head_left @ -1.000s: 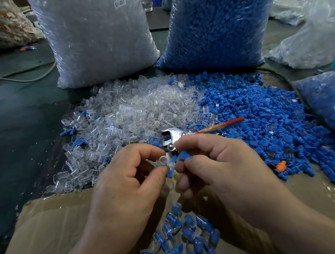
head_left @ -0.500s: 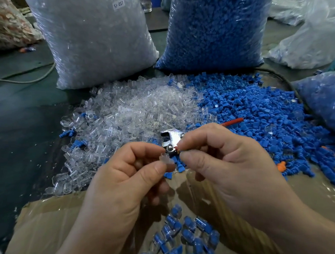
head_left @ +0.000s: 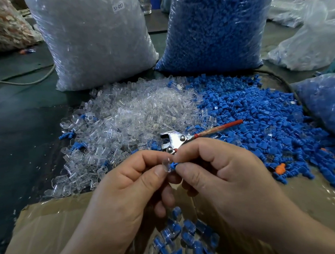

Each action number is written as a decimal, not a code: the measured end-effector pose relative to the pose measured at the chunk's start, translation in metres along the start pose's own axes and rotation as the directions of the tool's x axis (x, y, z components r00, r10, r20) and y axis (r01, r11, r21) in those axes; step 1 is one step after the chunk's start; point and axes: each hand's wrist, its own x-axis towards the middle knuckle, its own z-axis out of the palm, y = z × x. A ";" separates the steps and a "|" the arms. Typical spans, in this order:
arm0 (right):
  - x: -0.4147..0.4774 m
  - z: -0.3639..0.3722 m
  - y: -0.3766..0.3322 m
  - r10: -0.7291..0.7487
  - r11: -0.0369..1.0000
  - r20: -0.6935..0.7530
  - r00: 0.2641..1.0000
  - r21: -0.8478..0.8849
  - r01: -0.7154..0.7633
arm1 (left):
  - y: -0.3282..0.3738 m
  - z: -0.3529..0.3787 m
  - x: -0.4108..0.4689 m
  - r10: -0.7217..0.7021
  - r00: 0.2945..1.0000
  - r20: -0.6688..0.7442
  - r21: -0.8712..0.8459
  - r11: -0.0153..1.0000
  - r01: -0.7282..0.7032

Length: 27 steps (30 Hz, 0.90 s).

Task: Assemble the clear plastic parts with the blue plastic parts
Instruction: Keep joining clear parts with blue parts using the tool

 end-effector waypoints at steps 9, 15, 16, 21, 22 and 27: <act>0.001 0.001 0.003 -0.124 0.945 0.018 0.992 -0.302 0.124 | -0.003 -0.004 -0.003 0.168 0.981 -0.093 0.356 0.926 -0.125; 0.000 0.002 -0.001 -0.296 0.781 0.108 0.949 -0.545 0.305 | 0.000 -0.007 -0.005 0.145 0.988 -0.046 0.478 0.872 -0.105; 0.000 0.002 -0.002 -0.310 0.740 0.114 0.944 -0.595 0.314 | -0.001 -0.006 -0.004 0.128 0.991 -0.030 0.455 0.885 -0.100; 0.000 0.005 -0.002 -0.260 0.662 0.224 0.939 -0.666 0.342 | -0.006 0.000 -0.001 0.171 0.979 -0.107 0.470 0.877 -0.102; 0.001 0.005 -0.002 -0.259 0.656 0.235 0.937 -0.669 0.349 | -0.006 0.001 -0.001 0.178 0.976 -0.123 0.494 0.864 -0.095; 0.006 -0.007 0.007 -0.164 0.580 0.138 0.977 -0.787 0.209 | -0.001 0.002 0.000 0.158 0.965 -0.211 0.393 0.917 -0.064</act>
